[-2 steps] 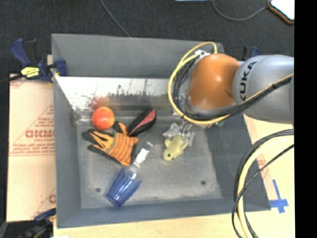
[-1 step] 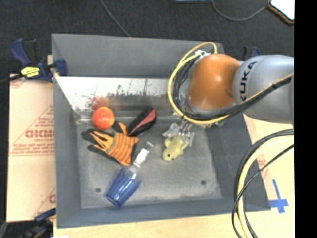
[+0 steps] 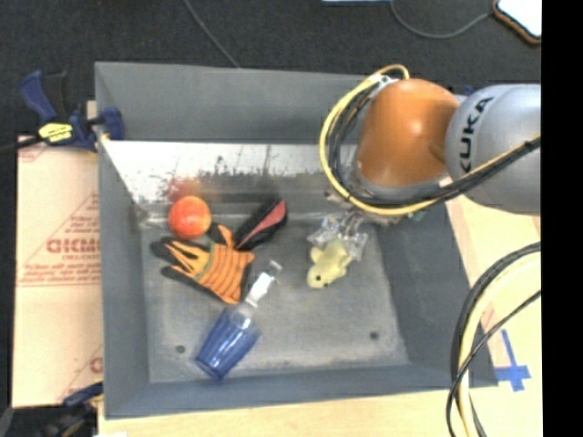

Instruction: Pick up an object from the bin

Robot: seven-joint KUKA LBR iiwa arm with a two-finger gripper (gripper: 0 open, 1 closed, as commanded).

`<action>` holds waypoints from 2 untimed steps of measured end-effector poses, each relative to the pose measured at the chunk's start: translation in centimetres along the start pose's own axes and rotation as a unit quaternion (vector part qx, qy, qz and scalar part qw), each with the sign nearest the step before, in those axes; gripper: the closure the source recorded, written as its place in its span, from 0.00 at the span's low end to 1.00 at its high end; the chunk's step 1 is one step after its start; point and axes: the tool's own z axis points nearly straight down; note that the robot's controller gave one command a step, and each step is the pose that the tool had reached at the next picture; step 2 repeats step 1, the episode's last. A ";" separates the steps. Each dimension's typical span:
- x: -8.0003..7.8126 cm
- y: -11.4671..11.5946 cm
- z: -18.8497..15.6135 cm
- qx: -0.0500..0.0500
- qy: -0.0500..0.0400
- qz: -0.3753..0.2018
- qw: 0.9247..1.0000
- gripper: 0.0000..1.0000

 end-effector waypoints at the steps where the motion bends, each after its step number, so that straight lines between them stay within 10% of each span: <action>1: -0.1 -0.3 -3.3 0.004 -0.002 0.002 1.000 1.00; 2: -0.1 -0.3 -3.3 0.004 -0.002 0.002 1.000 1.00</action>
Offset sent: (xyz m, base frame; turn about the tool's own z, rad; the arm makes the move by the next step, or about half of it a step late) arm 0.0022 -0.0005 0.0486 0.0033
